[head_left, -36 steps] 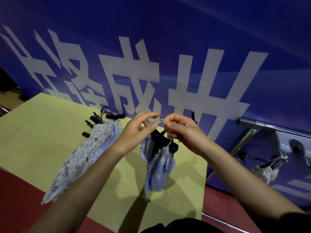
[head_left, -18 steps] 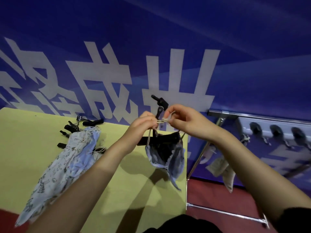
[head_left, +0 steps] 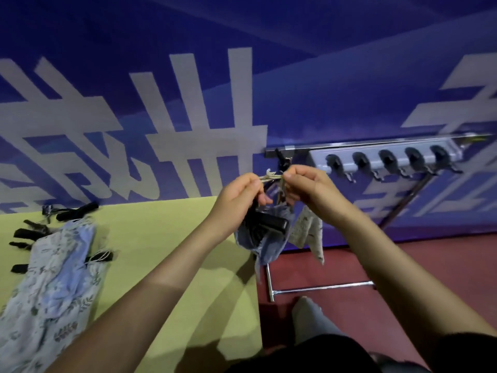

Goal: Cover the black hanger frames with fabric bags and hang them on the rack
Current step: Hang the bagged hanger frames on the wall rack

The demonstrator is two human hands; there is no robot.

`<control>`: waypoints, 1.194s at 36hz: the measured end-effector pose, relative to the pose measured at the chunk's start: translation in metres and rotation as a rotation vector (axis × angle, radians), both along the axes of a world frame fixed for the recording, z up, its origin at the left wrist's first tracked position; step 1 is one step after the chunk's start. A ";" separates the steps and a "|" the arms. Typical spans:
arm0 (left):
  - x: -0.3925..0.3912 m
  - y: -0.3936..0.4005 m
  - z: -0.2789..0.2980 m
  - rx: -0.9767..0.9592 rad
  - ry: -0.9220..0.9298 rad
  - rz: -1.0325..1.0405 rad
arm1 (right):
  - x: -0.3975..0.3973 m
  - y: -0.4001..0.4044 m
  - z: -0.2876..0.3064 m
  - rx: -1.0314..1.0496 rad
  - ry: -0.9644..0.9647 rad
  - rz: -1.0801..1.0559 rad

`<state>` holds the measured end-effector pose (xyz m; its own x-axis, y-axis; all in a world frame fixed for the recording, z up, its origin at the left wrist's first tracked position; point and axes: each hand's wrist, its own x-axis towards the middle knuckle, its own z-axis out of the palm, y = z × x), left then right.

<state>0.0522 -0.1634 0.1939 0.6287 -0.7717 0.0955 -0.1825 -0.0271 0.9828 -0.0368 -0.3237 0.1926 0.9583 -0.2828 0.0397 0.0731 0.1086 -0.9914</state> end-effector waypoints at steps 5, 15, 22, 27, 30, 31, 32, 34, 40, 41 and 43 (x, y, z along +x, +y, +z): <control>-0.019 -0.057 -0.017 0.078 0.063 -0.021 | -0.013 -0.045 -0.025 0.163 0.039 -0.022; -0.064 -0.166 -0.083 0.131 0.297 0.146 | -0.047 -0.151 -0.069 0.087 0.206 0.067; -0.086 -0.234 -0.106 0.224 0.310 0.161 | -0.067 -0.223 -0.099 0.027 0.257 0.057; -0.087 -0.264 -0.113 0.299 0.270 0.138 | -0.076 -0.252 -0.120 0.009 0.301 0.028; -0.087 -0.275 -0.114 0.357 0.272 0.139 | -0.078 -0.264 -0.130 -0.043 0.313 -0.002; -0.086 -0.277 -0.116 0.379 0.252 0.143 | -0.078 -0.266 -0.132 -0.063 0.324 -0.007; -0.085 -0.279 -0.116 0.411 0.218 0.144 | -0.078 -0.269 -0.134 -0.077 0.334 -0.013; -0.082 -0.279 -0.118 0.459 0.165 0.140 | -0.076 -0.270 -0.135 -0.098 0.345 -0.018; -0.081 -0.278 -0.122 0.429 0.032 0.210 | -0.073 -0.268 -0.134 -0.146 0.309 -0.019; -0.082 -0.277 -0.122 0.404 0.020 0.225 | -0.072 -0.269 -0.131 -0.156 0.295 -0.022; -0.087 -0.276 -0.123 0.329 0.025 0.250 | -0.069 -0.271 -0.127 -0.167 0.267 -0.016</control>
<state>-0.0347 -0.4393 0.0708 0.7995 -0.5819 -0.1487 -0.1068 -0.3814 0.9182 -0.1056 -0.5944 0.0656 0.9366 -0.3085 -0.1662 -0.1923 -0.0562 -0.9797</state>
